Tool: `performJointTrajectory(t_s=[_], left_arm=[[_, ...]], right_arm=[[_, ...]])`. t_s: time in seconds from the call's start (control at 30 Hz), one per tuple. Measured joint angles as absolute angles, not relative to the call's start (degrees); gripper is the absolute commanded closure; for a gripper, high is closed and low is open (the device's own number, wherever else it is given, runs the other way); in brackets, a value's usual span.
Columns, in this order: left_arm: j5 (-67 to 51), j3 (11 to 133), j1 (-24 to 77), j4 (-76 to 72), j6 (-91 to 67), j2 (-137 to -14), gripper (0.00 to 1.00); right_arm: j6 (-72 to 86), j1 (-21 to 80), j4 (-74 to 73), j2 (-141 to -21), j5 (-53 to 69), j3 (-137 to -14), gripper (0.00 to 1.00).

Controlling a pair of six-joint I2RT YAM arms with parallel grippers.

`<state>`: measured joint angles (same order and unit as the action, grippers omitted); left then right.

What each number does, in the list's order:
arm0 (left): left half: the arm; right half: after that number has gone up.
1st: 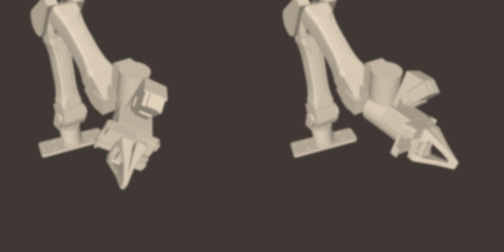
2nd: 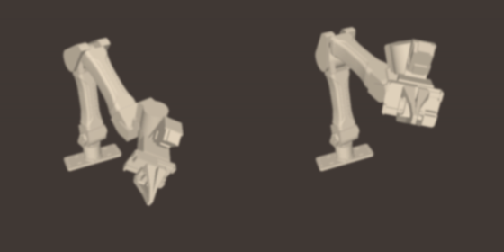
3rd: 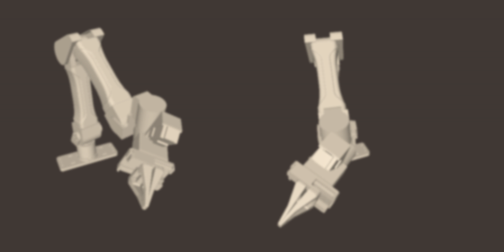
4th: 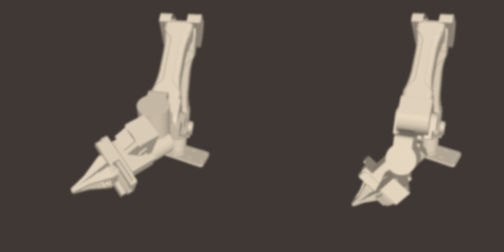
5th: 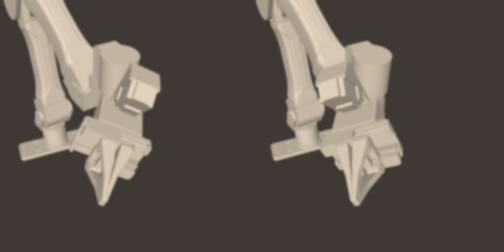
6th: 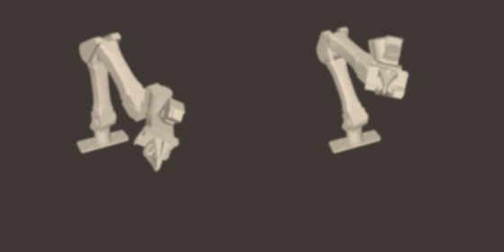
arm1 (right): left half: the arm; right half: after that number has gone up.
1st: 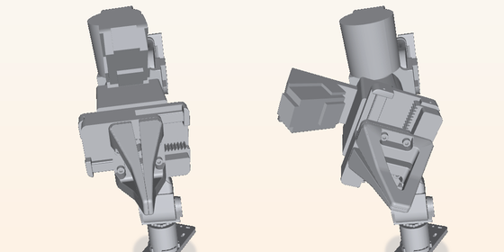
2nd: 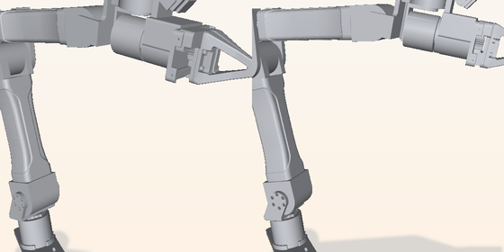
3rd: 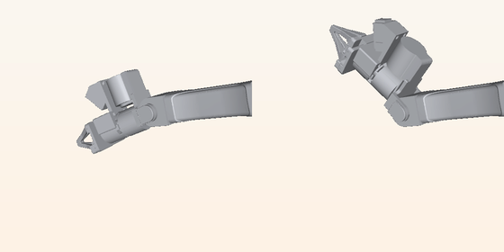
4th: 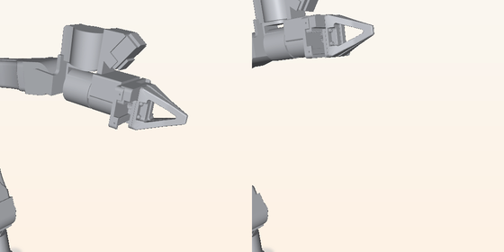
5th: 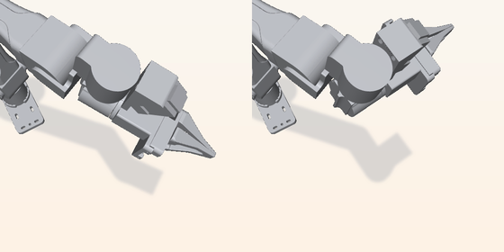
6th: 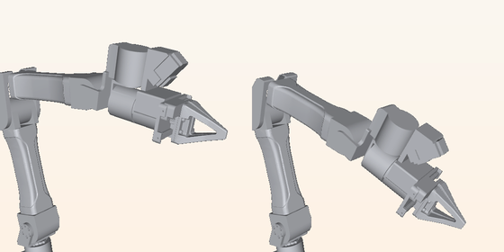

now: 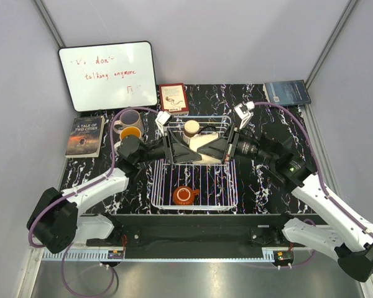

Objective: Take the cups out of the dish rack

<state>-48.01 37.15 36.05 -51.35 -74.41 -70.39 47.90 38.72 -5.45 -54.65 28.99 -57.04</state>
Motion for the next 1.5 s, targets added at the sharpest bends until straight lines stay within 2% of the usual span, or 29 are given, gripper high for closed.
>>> performJointTrajectory(t_s=[0.07, 0.33, 0.6, 0.73, 0.83, 1.03, 1.3, 1.5], left_arm=[[-48.4, 38.0, 36.1, -49.3, -73.2, -70.4, 0.01], [-44.5, 40.2, 35.3, -31.2, -64.8, -68.9, 0.01], [-29.9, 40.4, 31.2, -9.7, -59.4, -62.7, 0.01], [-21.4, 40.6, 30.5, 1.3, -58.8, -62.3, 0.01], [-17.0, 41.3, 30.5, 8.2, -58.8, -62.2, 0.01], [-10.4, 44.6, 30.5, 18.0, -57.1, -59.7, 0.01], [-3.6, 46.9, 30.5, 24.8, -54.3, -56.1, 0.01], [-0.9, 47.5, 30.5, 28.3, -52.1, -56.1, 0.01]], right_arm=[[47.2, 38.8, -6.3, -54.4, 28.8, -57.2, 1.0], [40.1, 39.0, -17.0, -54.4, 20.0, -60.8, 1.0], [34.7, 38.9, -29.1, -57.6, 6.0, -70.1, 1.0], [32.4, 31.9, -35.8, -66.3, 0.1, -78.0, 1.0], [31.7, 22.7, -37.9, -74.1, -2.8, -80.5, 1.0], [31.1, 11.9, -45.3, -92.2, -8.7, -86.5, 1.0], [31.7, 4.2, -49.9, -106.2, -12.6, -96.5, 1.0], [31.9, 1.9, -50.8, -112.2, -13.5, -101.0, 1.0]])
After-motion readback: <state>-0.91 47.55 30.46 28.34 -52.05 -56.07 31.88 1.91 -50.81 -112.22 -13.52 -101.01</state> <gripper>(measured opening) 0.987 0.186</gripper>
